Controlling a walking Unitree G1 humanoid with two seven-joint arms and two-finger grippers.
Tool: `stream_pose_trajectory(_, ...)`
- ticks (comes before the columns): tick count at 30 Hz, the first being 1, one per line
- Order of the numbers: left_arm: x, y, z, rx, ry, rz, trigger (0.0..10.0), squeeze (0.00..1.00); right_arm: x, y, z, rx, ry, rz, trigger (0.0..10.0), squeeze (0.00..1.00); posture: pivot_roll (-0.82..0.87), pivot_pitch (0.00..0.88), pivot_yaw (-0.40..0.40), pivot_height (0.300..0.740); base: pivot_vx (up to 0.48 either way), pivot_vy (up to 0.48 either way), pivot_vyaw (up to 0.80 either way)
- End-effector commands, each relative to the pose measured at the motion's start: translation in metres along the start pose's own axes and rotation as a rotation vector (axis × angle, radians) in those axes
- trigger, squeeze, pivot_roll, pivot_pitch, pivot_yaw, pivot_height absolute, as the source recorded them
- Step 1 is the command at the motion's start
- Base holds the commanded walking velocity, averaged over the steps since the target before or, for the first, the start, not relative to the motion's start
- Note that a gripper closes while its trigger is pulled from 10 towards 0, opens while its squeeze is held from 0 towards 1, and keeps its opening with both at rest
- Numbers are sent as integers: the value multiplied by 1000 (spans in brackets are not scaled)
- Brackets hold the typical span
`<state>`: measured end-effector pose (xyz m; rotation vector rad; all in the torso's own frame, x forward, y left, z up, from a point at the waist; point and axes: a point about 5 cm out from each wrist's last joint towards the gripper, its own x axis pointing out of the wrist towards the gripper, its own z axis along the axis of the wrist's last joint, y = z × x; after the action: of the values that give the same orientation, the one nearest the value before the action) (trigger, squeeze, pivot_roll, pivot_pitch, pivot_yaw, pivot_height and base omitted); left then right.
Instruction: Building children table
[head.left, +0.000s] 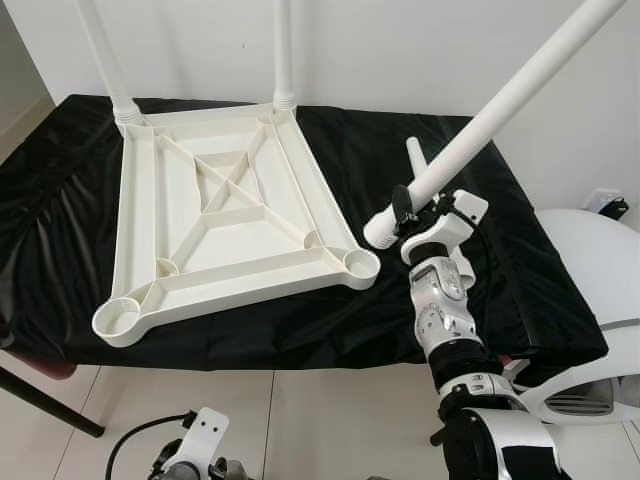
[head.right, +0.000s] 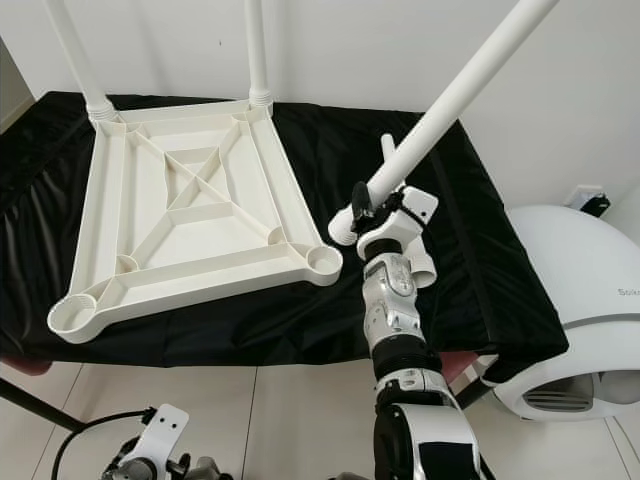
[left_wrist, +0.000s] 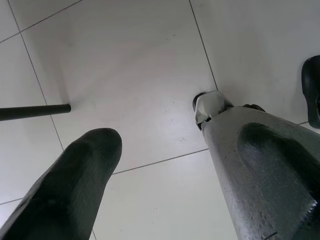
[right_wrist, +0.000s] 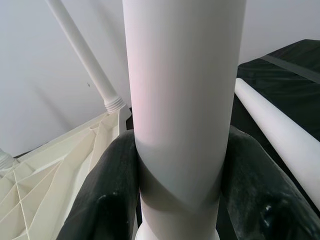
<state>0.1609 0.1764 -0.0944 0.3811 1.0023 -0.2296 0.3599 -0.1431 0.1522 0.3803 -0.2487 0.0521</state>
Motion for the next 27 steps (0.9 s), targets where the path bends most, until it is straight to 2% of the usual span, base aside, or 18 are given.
stream_pose_trajectory(1,-5,-13,-27,1,98,-60,10000,0,2,3,1,10,1,11,10000,0,53,0,-33,740,0,0,0)
stream_pose_trajectory(8,-6,-12,-29,-5,103,-58,10000,0,0,0,0,-35,12,25,10000,0,52,0,-38,740,0,0,0)
stream_pose_trajectory(15,-6,-14,-29,-11,102,-59,10000,0,3,5,4,-6,14,63,10000,0,51,0,-42,740,0,0,0)
stream_pose_trajectory(17,-5,-16,-27,-15,100,-59,10000,0,7,20,4,141,74,160,10000,0,54,0,-46,740,0,0,0)
stream_pose_trajectory(19,-5,-16,-27,-15,100,-59,10000,0,7,20,4,141,74,160,10000,0,54,0,-46,740,0,0,0)
stream_pose_trajectory(21,-5,-16,-27,-17,101,-59,10000,0,7,28,2,227,108,216,10000,0,53,0,-48,740,0,0,0)
stream_pose_trajectory(26,-6,-17,-28,-17,102,-61,10000,0,7,28,-1,254,139,219,10000,0,52,0,-48,740,0,0,0)
stream_pose_trajectory(27,-6,-17,-29,-16,103,-62,10000,0,6,31,-6,256,174,233,10000,0,52,0,-48,740,0,0,0)
